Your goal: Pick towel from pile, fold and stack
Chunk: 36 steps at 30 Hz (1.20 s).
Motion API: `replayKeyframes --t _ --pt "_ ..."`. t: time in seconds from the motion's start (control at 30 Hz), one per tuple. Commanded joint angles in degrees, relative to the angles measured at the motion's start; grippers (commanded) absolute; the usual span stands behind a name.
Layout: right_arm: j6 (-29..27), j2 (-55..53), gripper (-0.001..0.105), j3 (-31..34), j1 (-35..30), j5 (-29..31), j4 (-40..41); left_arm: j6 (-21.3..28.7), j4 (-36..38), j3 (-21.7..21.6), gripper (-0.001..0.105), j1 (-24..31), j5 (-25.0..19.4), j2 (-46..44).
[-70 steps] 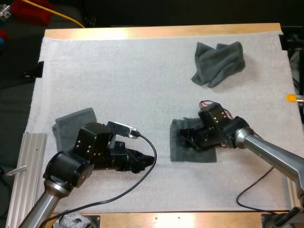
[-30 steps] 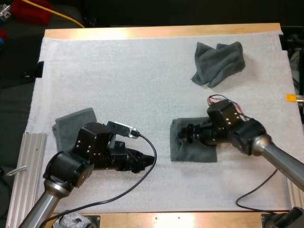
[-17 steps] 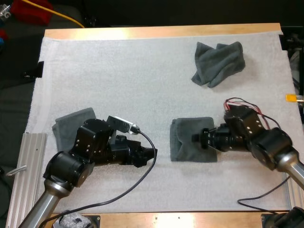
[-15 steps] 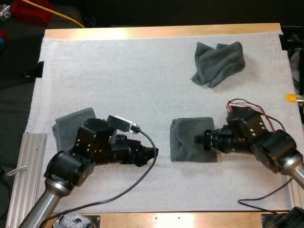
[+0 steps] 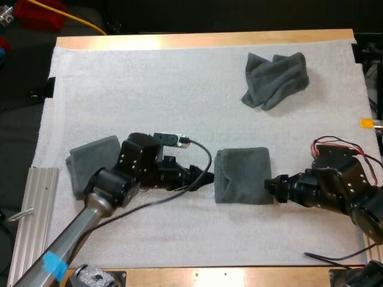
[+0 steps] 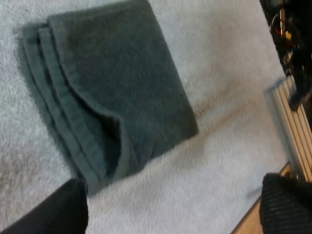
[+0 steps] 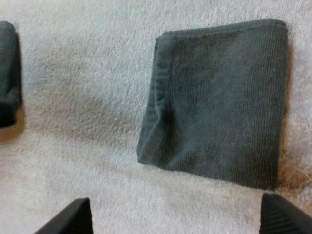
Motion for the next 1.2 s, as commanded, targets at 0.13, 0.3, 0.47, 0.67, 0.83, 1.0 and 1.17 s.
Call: replayKeyframes --t 0.13,0.3,0.47,0.67,0.83,1.0,1.17 --pt "-1.46 -1.92 0.067 -0.07 0.07 0.33 0.87 -2.53 -4.66 -0.36 0.071 -0.17 0.62 5.83" --pt "-1.54 -1.98 0.067 -0.07 0.07 0.13 1.00 -4.20 -8.49 -0.36 0.071 -0.17 0.62 11.19" --pt "-1.54 -1.98 0.067 -0.07 0.07 -0.13 1.00 -4.66 -10.42 -0.36 0.071 -0.17 0.62 16.72" --pt "-1.54 -1.98 0.067 -0.07 0.07 -0.12 1.00 -4.66 -11.79 -0.36 0.071 -0.17 0.22 22.49" --pt "-1.54 -1.98 0.067 -0.07 0.07 -0.12 1.00 -4.66 -12.07 -0.80 0.071 -0.17 0.57 26.01" --pt "-1.54 -1.98 0.067 -0.07 0.07 -0.12 1.00 -4.66 -12.07 -2.43 0.071 -0.17 0.66 27.58" --pt "-1.54 -1.98 0.067 -0.07 0.07 -0.12 1.38 -6.86 -11.55 -5.23 0.071 -0.17 1.98 29.66"
